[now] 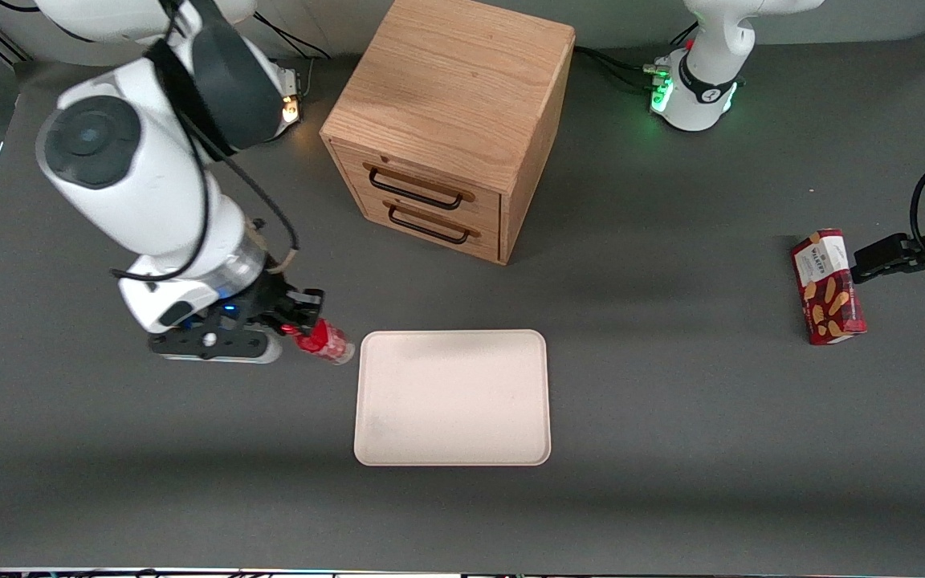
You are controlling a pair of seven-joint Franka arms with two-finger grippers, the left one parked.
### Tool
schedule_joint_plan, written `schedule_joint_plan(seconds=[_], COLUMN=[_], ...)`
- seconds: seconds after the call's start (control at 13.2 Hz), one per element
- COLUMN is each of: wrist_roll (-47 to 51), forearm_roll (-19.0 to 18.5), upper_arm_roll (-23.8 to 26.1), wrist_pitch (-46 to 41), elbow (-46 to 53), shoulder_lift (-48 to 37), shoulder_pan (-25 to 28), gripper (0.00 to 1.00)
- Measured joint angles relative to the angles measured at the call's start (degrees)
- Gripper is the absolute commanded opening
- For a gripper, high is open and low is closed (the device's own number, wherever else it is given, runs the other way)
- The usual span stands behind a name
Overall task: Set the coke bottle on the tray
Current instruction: 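Lift the bottle and carry it over the white tray's edge, then lower the bottle onto the tray and open the right gripper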
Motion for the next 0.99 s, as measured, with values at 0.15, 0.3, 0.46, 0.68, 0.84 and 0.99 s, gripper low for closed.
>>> schedule_joint_plan(seconds=[0.15, 0.3, 0.46, 0.68, 0.84, 0.99], wrist_roll=[1.24, 1.24, 1.24, 1.17, 1.01, 0.96], forearm_roll=[0.0, 0.0, -0.01, -0.63, -1.86, -2.47], upper_arm_roll=[-0.01, -0.32, -0.77, -1.56, -2.24, -2.39], wrist_pitch=[1.54, 3.8, 8.31, 14.89, 17.37, 17.86], elbow=[0.22, 0.3, 0.28, 0.32, 0.37, 0.48], shoulder_lift=[1.26, 2.81, 5.83, 11.72, 14.74, 16.23], shoulder_pan=[0.82, 0.48, 0.02, -0.08, -0.09, -0.08], gripper=[0.17, 0.17, 0.17, 0.17, 0.17, 0.18])
